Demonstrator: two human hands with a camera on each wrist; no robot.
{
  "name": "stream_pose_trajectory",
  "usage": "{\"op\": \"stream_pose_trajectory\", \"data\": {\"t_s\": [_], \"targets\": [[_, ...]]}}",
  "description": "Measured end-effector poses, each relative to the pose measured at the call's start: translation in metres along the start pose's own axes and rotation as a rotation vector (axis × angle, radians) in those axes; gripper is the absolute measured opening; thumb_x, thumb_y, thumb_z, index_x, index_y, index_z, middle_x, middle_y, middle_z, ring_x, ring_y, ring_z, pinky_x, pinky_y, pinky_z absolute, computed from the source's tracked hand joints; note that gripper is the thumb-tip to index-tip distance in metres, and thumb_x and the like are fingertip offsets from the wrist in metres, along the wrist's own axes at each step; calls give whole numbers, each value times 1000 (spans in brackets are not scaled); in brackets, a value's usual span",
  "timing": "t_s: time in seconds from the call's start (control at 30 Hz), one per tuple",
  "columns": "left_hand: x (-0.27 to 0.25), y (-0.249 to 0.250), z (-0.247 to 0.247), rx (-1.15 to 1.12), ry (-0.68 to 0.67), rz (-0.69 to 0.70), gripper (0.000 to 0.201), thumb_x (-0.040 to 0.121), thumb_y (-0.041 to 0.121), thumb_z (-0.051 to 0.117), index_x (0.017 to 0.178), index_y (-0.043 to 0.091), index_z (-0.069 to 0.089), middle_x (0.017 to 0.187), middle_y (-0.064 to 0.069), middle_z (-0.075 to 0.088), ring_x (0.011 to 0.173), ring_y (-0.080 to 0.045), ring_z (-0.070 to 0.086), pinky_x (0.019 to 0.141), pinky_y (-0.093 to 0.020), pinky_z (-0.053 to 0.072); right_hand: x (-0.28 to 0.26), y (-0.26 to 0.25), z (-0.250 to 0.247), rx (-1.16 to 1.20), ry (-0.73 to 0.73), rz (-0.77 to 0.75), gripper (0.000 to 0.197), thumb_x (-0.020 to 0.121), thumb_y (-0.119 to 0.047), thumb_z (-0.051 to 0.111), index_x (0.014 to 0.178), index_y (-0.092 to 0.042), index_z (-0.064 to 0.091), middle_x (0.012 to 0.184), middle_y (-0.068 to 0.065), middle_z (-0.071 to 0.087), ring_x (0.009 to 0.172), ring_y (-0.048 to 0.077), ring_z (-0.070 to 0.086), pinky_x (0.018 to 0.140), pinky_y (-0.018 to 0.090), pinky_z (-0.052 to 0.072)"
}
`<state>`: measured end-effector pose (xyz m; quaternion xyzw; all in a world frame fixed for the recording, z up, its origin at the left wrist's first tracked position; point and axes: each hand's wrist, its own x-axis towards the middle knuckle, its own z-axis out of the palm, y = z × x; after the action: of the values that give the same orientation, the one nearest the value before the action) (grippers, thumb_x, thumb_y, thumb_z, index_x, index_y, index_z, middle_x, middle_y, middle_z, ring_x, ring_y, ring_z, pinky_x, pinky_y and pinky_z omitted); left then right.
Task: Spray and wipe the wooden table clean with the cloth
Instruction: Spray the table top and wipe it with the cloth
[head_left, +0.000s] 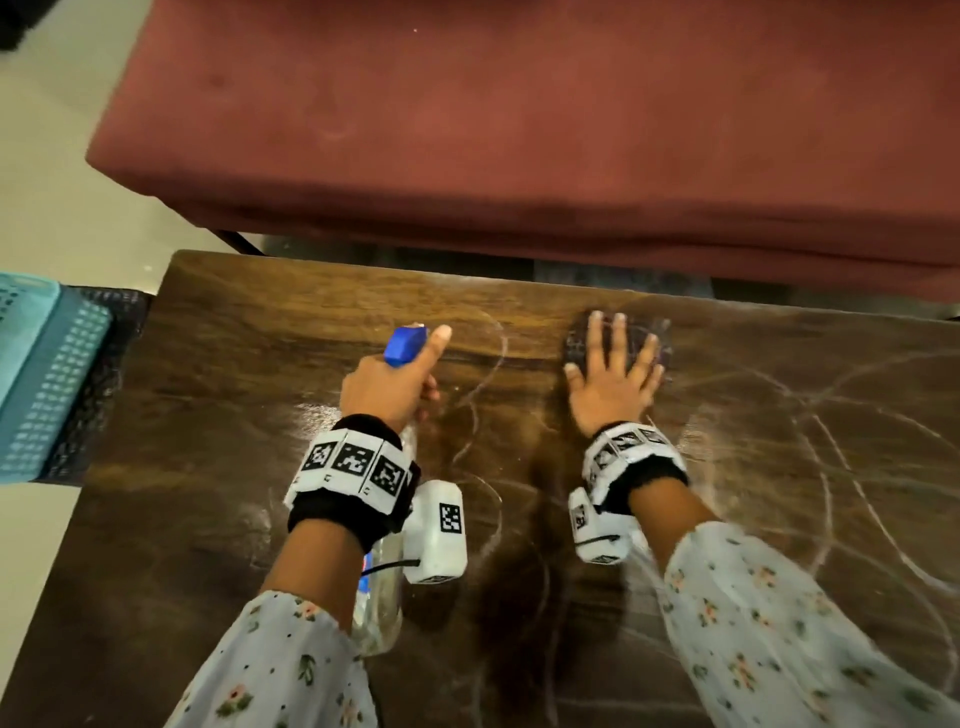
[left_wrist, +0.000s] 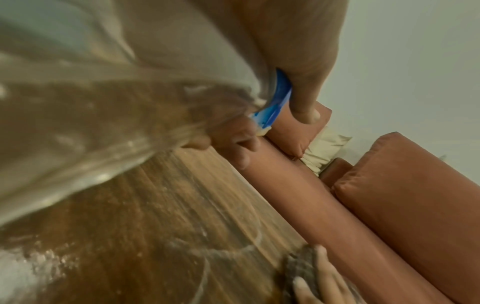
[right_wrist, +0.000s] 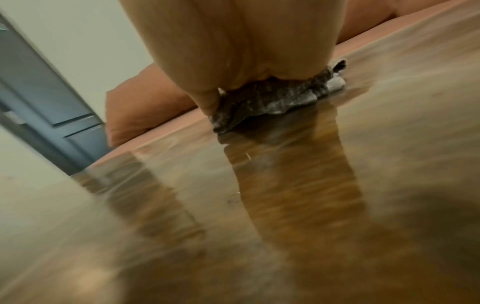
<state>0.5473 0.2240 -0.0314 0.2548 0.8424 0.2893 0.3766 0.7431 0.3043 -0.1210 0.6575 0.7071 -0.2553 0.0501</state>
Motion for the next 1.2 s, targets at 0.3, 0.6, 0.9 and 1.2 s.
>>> {"op": "stream_pose_trajectory", "data": {"t_s": [0.3,0.6,0.9,1.2], "targets": [[10,2,-2,73,82,-49,60,78,70,50,63,13,61,63,-1,65,61,-16,61,77,-31,44,-29,-48,40,-190,-96,-654,64,95,-26,38,144,-44,2,158,-11,2,145,29,-7,115,43,-6],[25,35,32,-70,17,-26,57,74,68,58,54,15,56,53,-2,60,50,-20,57,84,-42,53,66,130,-54,-150,106,-223,65,92,-22,46,146,-35,12,157,-2,17,143,37,11,114,56,16],[43,32,6,-95,44,-34,54,76,65,59,59,14,57,58,-4,61,51,-19,56,72,-33,50,45,167,-65,23,213,313,62,96,-19,38,148,-25,5,159,7,4,145,30,2,118,42,-4],[62,-4,-58,-67,157,-94,62,71,74,56,64,13,59,64,-6,64,63,-27,62,88,-43,53,50,-60,5,48,125,-33,69,94,-21,40,147,-36,-1,158,-8,-5,144,32,-10,116,48,-1]]}}
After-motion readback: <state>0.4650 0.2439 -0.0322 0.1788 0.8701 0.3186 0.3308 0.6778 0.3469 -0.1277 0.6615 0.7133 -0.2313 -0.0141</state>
